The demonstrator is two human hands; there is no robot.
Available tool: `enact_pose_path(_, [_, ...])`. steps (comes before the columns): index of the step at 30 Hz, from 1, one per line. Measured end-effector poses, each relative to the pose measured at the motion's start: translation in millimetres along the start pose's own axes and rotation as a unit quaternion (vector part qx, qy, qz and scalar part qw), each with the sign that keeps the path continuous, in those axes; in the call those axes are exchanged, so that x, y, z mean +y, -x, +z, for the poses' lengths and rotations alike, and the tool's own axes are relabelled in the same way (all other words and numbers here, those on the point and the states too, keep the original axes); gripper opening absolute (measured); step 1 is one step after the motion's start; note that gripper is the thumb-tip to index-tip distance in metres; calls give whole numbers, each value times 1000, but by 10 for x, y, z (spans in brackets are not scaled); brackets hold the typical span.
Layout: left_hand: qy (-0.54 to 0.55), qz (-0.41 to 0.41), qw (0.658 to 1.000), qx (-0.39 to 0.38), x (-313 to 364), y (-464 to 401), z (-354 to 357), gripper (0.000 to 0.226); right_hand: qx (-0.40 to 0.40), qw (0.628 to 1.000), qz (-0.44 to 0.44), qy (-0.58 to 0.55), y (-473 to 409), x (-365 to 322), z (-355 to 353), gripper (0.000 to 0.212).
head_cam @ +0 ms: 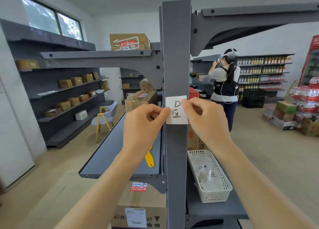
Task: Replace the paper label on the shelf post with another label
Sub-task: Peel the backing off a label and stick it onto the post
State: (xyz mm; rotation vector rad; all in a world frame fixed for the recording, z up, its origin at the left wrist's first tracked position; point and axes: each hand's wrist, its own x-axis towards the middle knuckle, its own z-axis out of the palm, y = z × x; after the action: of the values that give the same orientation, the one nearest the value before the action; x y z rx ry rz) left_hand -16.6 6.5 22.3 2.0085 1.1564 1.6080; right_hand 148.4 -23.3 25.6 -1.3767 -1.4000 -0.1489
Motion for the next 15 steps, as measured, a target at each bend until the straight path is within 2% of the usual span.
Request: enact_pose_path(15, [-30,28,999,27,-128,-116,131,22,36,991,-1,132,-76,-8,-9,46])
